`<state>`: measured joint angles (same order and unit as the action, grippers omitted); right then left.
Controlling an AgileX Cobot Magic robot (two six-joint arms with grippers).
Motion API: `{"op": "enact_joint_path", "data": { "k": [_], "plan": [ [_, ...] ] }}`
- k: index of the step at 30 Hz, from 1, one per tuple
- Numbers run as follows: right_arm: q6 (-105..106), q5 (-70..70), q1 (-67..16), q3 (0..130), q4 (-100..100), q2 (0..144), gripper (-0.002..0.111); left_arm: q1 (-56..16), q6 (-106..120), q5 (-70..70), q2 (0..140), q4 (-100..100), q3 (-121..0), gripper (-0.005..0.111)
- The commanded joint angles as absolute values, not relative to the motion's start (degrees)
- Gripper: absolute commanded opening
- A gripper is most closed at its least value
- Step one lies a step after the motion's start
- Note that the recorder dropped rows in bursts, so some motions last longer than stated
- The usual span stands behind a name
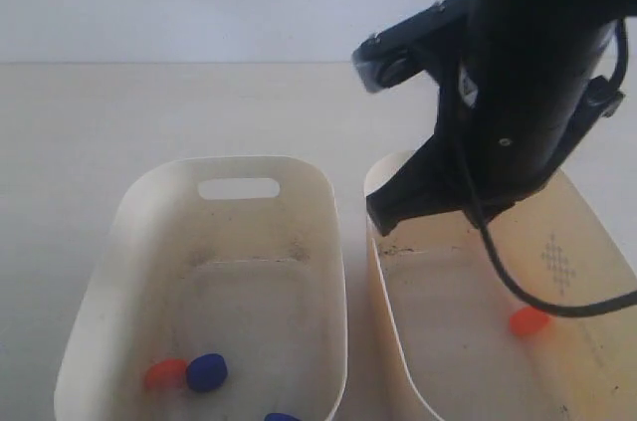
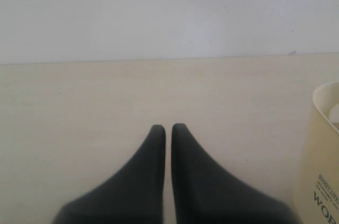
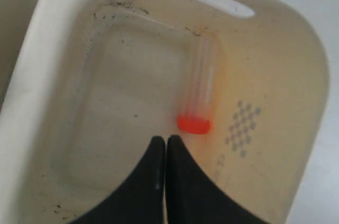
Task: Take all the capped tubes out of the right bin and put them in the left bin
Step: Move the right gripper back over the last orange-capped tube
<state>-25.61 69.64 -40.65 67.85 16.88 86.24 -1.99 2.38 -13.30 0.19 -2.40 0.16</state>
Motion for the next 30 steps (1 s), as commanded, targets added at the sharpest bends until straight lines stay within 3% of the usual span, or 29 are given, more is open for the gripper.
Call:
{"op": "enact_joint_path", "data": {
  "k": [1,9,13,17,30],
  "plan": [
    [-24.93,69.96,-41.17,68.04,17.20,87.98,0.000,-1.94,1.99,-12.96,0.00,-2.30,0.00,0.004],
    [-24.12,69.96,-40.93,62.64,20.01,82.99,0.000,-1.94,1.99,-12.96,0.00,-2.30,0.00,0.004],
    [-32.14,69.96,-36.94,56.89,22.92,78.15,0.000,-1.94,1.99,-12.96,0.00,-2.30,0.00,0.004],
    [-35.59,69.96,-35.88,58.62,23.17,76.79,0.000,-1.94,1.99,-12.96,0.00,-2.30,0.00,0.004],
    [-36.07,69.96,-35.99,60.14,21.46,93.93,0.000,-1.94,1.99,-12.96,0.00,-2.30,0.00,0.004]
  ]
}}
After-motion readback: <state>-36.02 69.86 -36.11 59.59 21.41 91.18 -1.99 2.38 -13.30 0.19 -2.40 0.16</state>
